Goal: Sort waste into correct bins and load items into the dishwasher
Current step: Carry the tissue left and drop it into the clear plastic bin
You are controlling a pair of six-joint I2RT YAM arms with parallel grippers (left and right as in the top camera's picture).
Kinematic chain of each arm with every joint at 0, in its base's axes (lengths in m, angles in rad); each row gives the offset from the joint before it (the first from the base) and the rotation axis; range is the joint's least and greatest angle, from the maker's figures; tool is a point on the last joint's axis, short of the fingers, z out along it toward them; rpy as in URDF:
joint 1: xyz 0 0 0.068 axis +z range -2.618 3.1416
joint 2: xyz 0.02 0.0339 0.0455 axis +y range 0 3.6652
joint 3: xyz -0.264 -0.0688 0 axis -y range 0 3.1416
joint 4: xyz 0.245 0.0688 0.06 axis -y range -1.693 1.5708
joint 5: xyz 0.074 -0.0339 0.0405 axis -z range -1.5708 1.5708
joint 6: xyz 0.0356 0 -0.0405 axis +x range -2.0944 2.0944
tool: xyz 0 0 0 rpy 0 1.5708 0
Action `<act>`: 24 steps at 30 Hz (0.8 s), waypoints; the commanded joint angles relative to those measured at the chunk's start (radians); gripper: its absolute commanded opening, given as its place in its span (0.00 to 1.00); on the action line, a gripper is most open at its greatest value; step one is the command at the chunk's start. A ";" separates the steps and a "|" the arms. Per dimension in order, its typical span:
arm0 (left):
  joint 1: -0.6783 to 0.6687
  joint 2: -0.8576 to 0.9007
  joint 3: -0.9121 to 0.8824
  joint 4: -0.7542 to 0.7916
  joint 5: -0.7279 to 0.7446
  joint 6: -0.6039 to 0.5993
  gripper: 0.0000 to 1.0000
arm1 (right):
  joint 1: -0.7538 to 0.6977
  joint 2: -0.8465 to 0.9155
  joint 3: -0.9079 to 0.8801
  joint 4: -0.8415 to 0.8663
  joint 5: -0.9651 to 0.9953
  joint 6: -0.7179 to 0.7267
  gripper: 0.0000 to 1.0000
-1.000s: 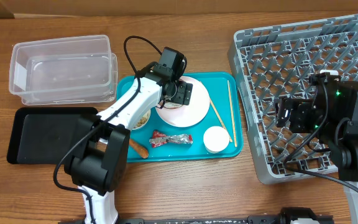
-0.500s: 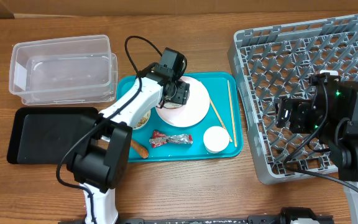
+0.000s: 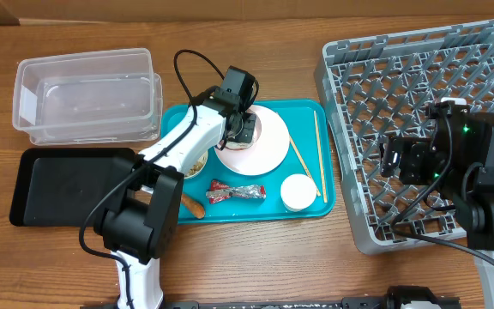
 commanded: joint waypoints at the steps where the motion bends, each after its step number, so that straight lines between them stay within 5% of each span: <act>1: -0.002 -0.021 0.091 -0.052 -0.012 -0.005 0.04 | -0.006 -0.006 0.016 -0.002 0.009 0.000 1.00; 14: 0.041 -0.157 0.278 -0.310 -0.176 -0.042 0.04 | -0.006 -0.006 0.016 -0.002 0.009 0.000 1.00; 24: 0.317 -0.256 0.278 -0.342 -0.196 -0.086 0.04 | -0.006 -0.006 0.016 -0.006 0.009 0.000 1.00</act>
